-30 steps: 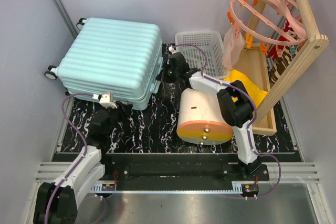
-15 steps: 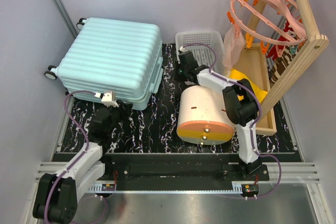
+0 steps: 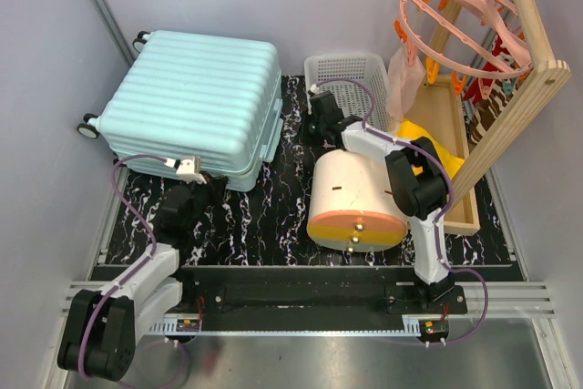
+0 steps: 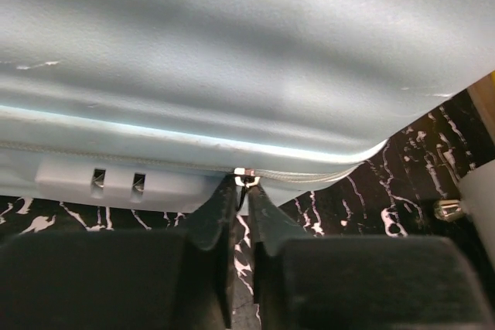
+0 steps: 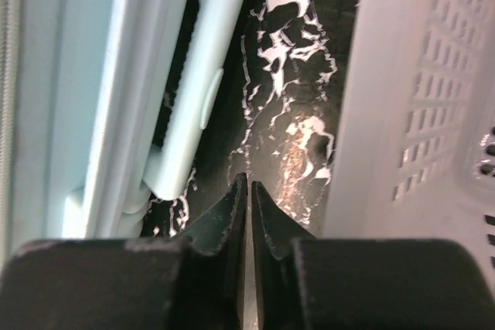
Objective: Open, take out, and arrange the luggage
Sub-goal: Unzip the luggage at the center of the board.
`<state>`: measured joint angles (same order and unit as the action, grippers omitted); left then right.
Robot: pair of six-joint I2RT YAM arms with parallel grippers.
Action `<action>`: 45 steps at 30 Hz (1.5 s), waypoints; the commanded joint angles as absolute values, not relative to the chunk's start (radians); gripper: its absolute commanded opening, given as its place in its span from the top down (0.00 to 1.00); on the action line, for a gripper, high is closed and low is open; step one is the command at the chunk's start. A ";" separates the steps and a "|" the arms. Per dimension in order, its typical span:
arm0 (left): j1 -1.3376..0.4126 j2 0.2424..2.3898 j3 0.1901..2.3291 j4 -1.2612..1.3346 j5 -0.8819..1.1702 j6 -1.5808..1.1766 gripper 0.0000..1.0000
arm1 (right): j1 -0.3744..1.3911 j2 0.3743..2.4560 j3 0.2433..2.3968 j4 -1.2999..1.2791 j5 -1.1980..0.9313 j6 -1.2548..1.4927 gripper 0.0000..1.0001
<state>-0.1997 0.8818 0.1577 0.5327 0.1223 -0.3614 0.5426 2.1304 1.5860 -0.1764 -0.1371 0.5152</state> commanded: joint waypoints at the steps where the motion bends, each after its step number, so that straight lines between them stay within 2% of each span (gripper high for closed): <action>1: -0.202 0.894 0.203 0.676 0.135 -0.356 0.95 | 0.552 2.060 1.563 -0.103 -0.202 0.535 0.81; 3: -0.204 0.887 0.199 0.678 0.135 -0.359 1.00 | 0.557 2.051 1.551 -0.078 -0.218 0.534 0.73; 5: -0.204 0.877 0.196 0.672 0.130 -0.359 1.00 | 0.558 2.037 1.528 -0.040 -0.227 0.543 0.68; 6: -0.203 0.862 0.192 0.669 0.127 -0.360 1.00 | 0.560 2.026 1.519 -0.026 -0.239 0.549 0.60; 10: -0.202 0.812 0.169 0.657 0.100 -0.373 1.00 | 0.571 2.022 1.514 0.021 -0.256 0.569 0.49; 17: -0.203 0.742 0.152 0.603 0.064 -0.376 1.00 | 0.613 2.071 1.600 0.008 -0.238 0.572 0.39; 26: -0.204 0.726 0.156 0.584 0.043 -0.388 1.00 | 0.663 2.196 1.768 -0.142 -0.114 0.546 0.36; 32: -0.204 0.710 0.160 0.561 0.018 -0.393 1.00 | 0.676 2.230 1.778 -0.176 -0.037 0.555 0.36; 41: -0.203 0.704 0.149 0.572 0.026 -0.411 1.00 | 0.698 2.316 1.904 -0.238 -0.015 0.543 0.34; 45: -0.203 0.707 0.147 0.575 0.028 -0.414 1.00 | 0.707 2.356 1.942 -0.248 -0.038 0.551 0.39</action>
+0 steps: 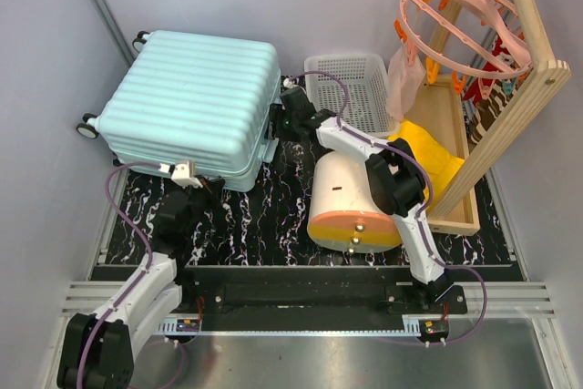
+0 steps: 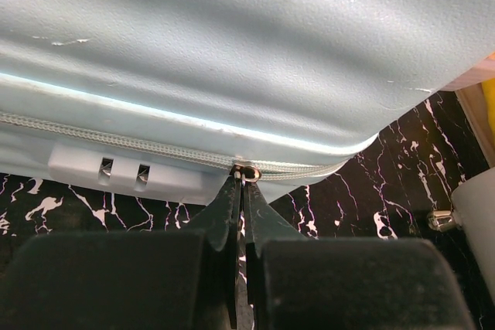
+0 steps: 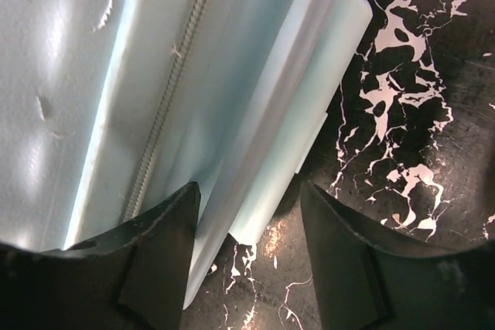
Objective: Open, take out, and arrange the luggage
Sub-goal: Unzip the luggage at the center of the board.
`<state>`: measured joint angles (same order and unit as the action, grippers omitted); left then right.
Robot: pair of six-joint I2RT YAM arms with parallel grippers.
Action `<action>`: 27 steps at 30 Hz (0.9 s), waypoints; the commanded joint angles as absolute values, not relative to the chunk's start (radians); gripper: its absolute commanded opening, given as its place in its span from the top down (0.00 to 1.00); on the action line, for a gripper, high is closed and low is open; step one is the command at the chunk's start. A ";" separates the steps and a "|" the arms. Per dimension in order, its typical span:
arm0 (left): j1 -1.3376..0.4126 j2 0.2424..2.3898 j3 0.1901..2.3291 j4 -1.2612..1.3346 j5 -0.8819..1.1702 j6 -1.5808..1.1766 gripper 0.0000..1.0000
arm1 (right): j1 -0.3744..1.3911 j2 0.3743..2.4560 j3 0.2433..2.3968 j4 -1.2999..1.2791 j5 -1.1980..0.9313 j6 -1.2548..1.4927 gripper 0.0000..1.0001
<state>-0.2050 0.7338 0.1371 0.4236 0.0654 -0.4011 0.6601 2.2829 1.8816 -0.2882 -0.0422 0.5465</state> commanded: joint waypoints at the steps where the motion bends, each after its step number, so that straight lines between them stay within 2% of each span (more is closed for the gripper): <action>1: -0.202 0.707 0.146 0.577 0.026 -0.416 1.00 | 0.707 2.368 1.948 -0.249 -0.044 0.551 0.42; 2: -0.202 0.704 0.146 0.577 0.025 -0.416 1.00 | 0.709 2.370 1.950 -0.247 -0.044 0.552 0.53; 4: -0.203 0.696 0.146 0.574 0.015 -0.414 1.00 | 0.709 2.375 1.948 -0.249 -0.043 0.546 0.67; 5: -0.202 0.692 0.146 0.566 0.011 -0.416 1.00 | 0.707 2.373 1.945 -0.249 -0.041 0.540 0.82; 7: -0.202 0.678 0.147 0.552 -0.035 -0.419 1.00 | 0.707 2.368 1.939 -0.247 -0.026 0.535 0.96; 8: -0.202 0.666 0.150 0.523 -0.057 -0.420 1.00 | 0.704 2.364 1.933 -0.248 -0.022 0.528 1.00; 12: -0.202 0.626 0.153 0.460 -0.176 -0.433 1.00 | 0.667 2.332 1.892 -0.247 -0.006 0.522 1.00; 27: -0.178 0.626 0.167 0.367 -0.343 -0.453 1.00 | 0.620 2.275 1.792 -0.245 0.055 0.502 1.00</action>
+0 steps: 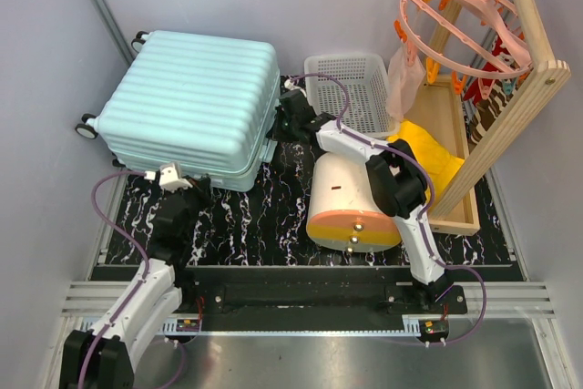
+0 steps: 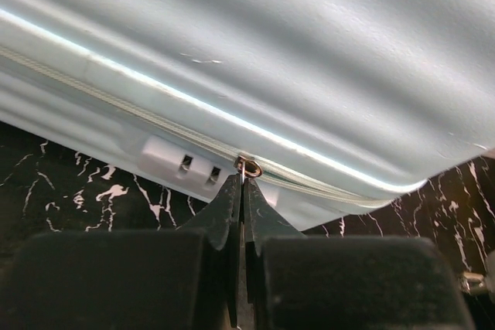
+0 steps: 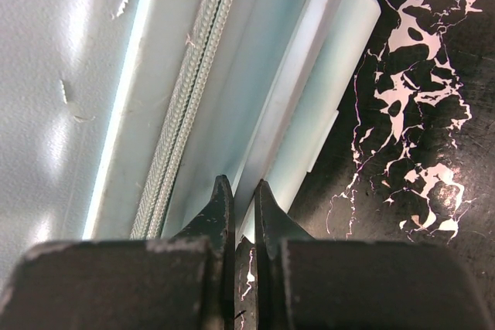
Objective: Open, take out, and arrange the luggage
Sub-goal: Unzip the luggage at the center of the board.
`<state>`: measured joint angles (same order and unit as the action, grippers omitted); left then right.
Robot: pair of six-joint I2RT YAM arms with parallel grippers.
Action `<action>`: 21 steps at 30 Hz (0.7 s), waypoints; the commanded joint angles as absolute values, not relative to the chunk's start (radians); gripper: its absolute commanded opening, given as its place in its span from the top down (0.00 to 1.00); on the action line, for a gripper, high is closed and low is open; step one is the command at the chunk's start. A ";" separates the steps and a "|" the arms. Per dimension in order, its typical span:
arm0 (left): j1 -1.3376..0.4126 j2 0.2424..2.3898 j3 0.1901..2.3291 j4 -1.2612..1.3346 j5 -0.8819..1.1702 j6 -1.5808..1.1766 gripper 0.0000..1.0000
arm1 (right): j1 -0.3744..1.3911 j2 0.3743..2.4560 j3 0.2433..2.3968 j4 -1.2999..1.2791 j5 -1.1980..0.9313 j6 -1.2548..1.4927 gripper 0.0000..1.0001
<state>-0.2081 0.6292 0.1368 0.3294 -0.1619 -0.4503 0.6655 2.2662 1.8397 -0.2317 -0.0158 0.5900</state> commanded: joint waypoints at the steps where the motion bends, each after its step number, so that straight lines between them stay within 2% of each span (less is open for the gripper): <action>1: -0.166 0.624 0.166 0.358 -0.360 -0.457 1.00 | 0.620 2.270 1.787 -0.247 0.058 0.500 1.00; 12: -0.083 0.607 0.202 0.304 -0.396 -0.511 1.00 | 0.618 2.250 1.776 -0.247 0.144 0.450 1.00; 16: -0.005 0.641 0.225 0.328 -0.396 -0.537 1.00 | 0.606 2.247 1.779 -0.261 0.181 0.422 1.00; 21: 0.116 0.702 0.232 0.369 -0.302 -0.590 1.00 | 0.586 2.233 1.775 -0.264 0.210 0.399 1.00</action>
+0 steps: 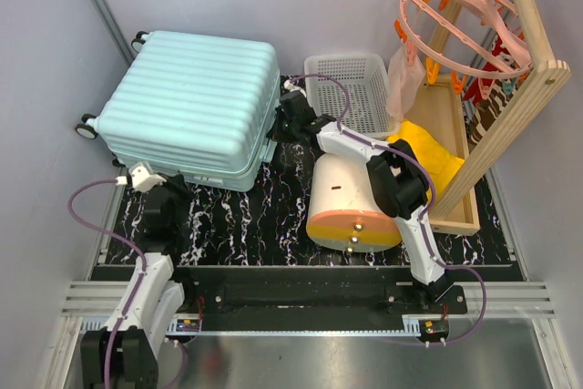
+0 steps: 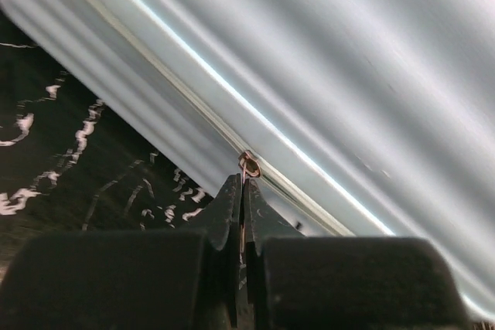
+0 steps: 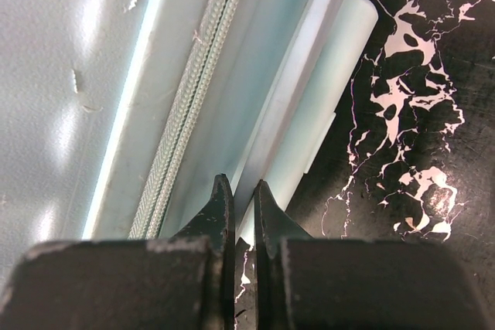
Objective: Open, take out, and arrange the luggage
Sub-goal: Unzip the luggage at the center of the board.
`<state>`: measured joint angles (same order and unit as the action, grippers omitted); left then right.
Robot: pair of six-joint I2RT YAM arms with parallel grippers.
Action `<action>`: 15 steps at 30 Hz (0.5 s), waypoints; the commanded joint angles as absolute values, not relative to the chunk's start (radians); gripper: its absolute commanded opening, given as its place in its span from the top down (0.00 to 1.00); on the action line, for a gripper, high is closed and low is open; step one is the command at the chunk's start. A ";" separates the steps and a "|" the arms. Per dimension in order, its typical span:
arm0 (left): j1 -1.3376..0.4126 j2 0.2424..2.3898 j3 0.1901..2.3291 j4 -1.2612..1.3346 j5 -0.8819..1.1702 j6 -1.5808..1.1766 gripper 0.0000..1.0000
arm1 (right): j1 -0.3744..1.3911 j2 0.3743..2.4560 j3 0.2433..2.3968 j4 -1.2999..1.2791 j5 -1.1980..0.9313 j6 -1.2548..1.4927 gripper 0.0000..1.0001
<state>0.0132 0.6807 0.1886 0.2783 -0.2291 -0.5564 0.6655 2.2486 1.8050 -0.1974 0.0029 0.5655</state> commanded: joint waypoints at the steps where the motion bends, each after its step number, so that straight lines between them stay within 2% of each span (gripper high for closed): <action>1: 0.145 0.707 0.232 0.379 -0.289 -0.600 1.00 | 0.580 2.232 1.775 -0.265 0.213 0.397 1.00; 15: 0.334 0.837 0.268 0.468 -0.198 -0.687 1.00 | 0.534 2.229 1.772 -0.273 0.230 0.368 1.00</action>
<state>0.2428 0.8028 0.2142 0.3618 -0.0898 -0.6712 0.6643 2.2436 1.7985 -0.1944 0.0082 0.5419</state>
